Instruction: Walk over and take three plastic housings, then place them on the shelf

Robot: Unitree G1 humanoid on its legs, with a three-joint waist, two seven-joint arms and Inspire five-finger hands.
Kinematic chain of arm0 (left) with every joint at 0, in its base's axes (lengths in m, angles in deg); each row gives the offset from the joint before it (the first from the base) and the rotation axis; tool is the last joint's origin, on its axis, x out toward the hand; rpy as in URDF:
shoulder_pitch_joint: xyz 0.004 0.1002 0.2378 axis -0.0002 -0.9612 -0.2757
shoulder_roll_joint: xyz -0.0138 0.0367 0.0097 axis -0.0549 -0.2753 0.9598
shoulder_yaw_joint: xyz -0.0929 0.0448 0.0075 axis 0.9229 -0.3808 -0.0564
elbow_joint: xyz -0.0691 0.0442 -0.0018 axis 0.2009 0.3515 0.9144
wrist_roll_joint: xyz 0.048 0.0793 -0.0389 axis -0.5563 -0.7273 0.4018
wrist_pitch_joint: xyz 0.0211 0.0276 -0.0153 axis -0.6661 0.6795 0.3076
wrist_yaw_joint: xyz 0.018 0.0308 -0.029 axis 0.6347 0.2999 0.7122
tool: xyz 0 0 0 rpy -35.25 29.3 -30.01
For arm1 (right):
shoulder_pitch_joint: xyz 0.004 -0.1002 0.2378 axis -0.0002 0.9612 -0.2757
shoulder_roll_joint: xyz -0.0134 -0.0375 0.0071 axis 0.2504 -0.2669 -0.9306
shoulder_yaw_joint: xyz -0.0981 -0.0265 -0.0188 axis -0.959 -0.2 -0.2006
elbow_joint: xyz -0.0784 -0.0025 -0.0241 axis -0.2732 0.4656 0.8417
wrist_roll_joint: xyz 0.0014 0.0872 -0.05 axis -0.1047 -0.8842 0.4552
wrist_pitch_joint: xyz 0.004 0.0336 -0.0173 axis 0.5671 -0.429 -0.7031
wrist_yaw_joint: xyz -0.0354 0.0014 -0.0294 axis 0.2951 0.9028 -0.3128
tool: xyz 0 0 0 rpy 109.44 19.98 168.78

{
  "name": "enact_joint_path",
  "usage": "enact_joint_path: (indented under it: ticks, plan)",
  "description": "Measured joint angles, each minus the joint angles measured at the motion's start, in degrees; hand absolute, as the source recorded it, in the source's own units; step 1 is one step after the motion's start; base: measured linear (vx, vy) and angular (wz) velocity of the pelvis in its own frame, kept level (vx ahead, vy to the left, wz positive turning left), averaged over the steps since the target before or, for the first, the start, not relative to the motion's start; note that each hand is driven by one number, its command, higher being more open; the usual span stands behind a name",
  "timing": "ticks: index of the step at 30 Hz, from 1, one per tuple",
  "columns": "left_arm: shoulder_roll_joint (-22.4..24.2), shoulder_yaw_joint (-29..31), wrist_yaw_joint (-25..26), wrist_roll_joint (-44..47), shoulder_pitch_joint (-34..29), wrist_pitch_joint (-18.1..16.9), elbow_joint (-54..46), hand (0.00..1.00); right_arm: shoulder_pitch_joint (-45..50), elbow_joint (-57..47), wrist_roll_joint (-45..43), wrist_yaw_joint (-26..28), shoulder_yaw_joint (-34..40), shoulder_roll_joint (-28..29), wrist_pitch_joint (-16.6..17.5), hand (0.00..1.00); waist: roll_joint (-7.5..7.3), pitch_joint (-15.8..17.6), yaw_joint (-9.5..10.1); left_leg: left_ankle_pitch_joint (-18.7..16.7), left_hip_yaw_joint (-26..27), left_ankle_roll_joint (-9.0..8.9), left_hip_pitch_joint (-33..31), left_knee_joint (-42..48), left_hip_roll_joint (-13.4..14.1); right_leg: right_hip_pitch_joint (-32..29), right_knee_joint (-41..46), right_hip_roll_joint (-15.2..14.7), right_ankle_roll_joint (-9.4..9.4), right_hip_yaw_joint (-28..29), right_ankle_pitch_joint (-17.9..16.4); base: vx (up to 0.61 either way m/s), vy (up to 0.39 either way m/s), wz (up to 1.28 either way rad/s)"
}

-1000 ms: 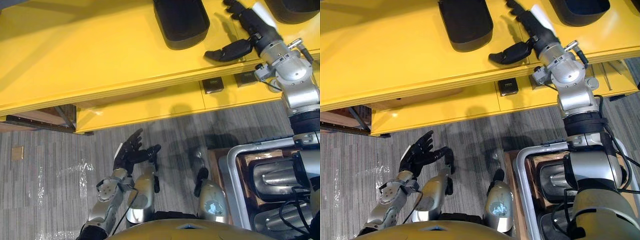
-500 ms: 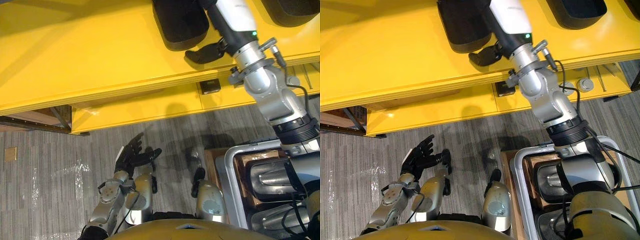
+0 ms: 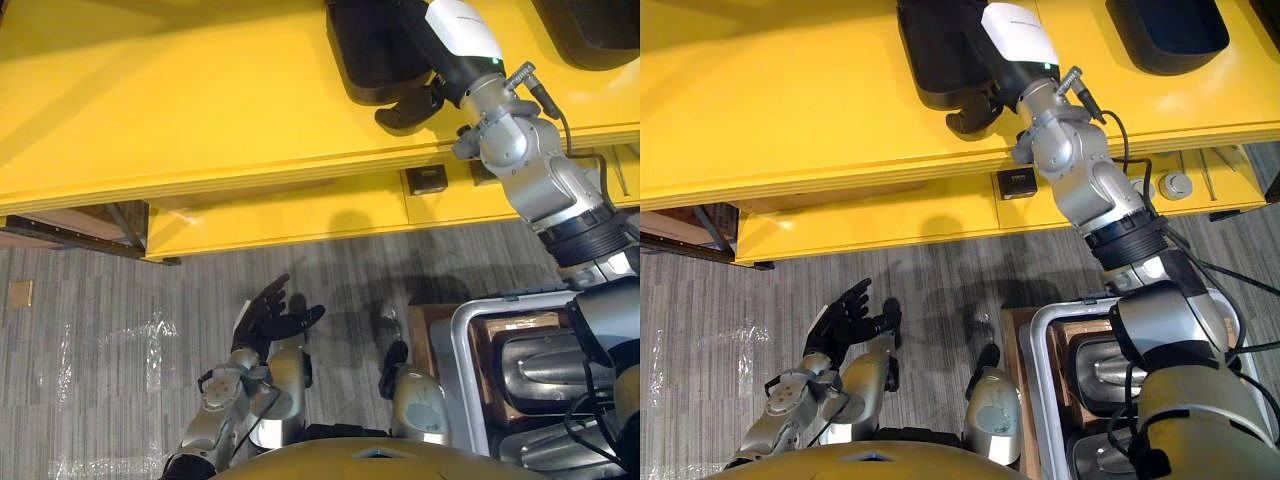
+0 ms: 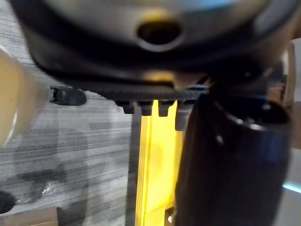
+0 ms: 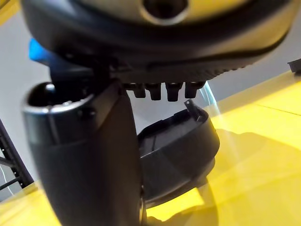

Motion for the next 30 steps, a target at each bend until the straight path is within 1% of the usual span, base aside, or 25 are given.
enact_joint_path:
  ticks: [1, 5, 8, 12, 16, 18, 22, 25, 26, 30]
  plan:
    - [0.0, 0.0, 0.0, 0.0, 0.0, 0.0, 0.0, 1.00, -0.6, 1.0, -0.5, 0.1, -0.1, 0.0, 0.0, 1.00, 0.02, 0.0, 0.22, 0.0, -0.2, -0.08, 0.0, 0.0, 0.0, 0.0, 0.2, 0.0, -0.02, -0.1, -0.2, -0.02, -0.036, 0.06]
    - [0.0, 0.0, 0.0, 0.0, -0.1, 0.0, 0.0, 1.00, -2.9, 2.7, -0.6, 4.4, -0.4, 0.0, -0.3, 1.00, 0.07, -0.1, 0.65, 0.2, -0.5, -0.24, 0.0, 0.0, 0.1, -0.3, 1.0, -0.1, -0.14, -0.3, -0.6, -0.01, -0.038, 0.04]
    - [0.1, 0.0, 0.0, 0.0, -0.1, 0.0, 0.0, 1.00, -2.9, 2.7, -0.6, 5.4, -0.5, 0.0, -1.3, 1.00, 0.04, -0.4, 0.74, 0.2, -0.5, -0.25, -0.1, 0.0, 0.1, -0.4, 1.2, -0.1, -0.17, -0.3, -0.7, 0.00, -0.024, 0.00]
    - [0.3, -0.1, 0.0, 0.0, -0.2, 0.1, 0.0, 1.00, -3.0, 2.8, -4.2, 5.6, -1.5, 0.0, -5.1, 1.00, 0.07, -1.7, 0.79, 0.3, -0.5, -0.23, -0.7, 0.0, 0.1, -1.0, 1.3, -0.1, -0.17, -0.3, -0.7, 0.02, -0.035, 0.01]
    - [0.5, -0.5, 0.1, 0.0, -0.2, 0.1, 0.0, 1.00, -5.2, 5.8, -6.6, 6.2, -1.4, 1.5, -7.7, 1.00, 0.08, -1.8, 0.74, 0.4, -0.5, -0.29, -0.5, 0.0, 0.1, -1.0, 1.7, -0.1, -0.24, -0.3, -0.7, 0.00, -0.030, 0.00]
    - [0.7, -0.8, 0.1, 0.0, -0.2, 0.1, 0.0, 1.00, -5.3, 6.2, -6.7, 6.2, -1.4, 1.7, -8.3, 1.00, 0.08, -1.8, 0.88, 0.4, -0.5, -0.33, -0.4, 0.0, 0.1, -1.0, 1.9, -0.2, -0.36, -0.3, -0.8, -0.01, -0.019, 0.00]
    - [1.0, -1.2, 0.1, 0.0, -0.3, 0.3, 0.0, 1.00, -5.3, 6.6, -6.8, 5.9, -1.4, 2.2, -8.4, 1.00, 0.10, -1.8, 0.85, 0.4, -0.5, -0.52, -0.3, 0.0, 0.2, -1.0, 2.0, -0.2, -0.42, -0.2, -0.9, -0.02, -0.032, -0.01]
    - [1.0, -1.2, 0.1, 0.0, -0.3, 0.3, 0.0, 1.00, -5.3, 7.3, -6.8, 3.7, -1.3, 3.5, -8.1, 1.00, 0.11, -1.8, 0.82, 0.3, -0.5, -0.56, -0.3, 0.0, 0.2, -1.0, 2.0, -0.2, -0.43, -0.2, -0.9, 0.00, -0.030, 0.00]
    - [1.0, -1.2, 0.1, 0.0, -0.2, 0.3, 0.0, 1.00, -5.3, 8.1, -6.8, 2.4, -1.3, 4.1, -6.8, 1.00, 0.14, -1.8, 0.77, 0.3, -0.4, -0.56, -0.3, 0.0, 0.2, -1.0, 2.0, -0.2, -0.44, -0.2, -0.9, 0.01, -0.043, -0.01]
    - [1.4, -1.2, 0.1, 0.0, -0.2, 0.3, 0.0, 1.00, -5.3, 8.7, -6.8, 0.9, -1.3, 4.5, -5.7, 1.00, 0.47, -1.7, 0.85, 0.2, -0.5, -0.76, -0.3, 0.0, 0.2, -1.1, 2.0, -0.2, -0.48, -0.2, -0.9, 0.01, -0.027, 0.00]
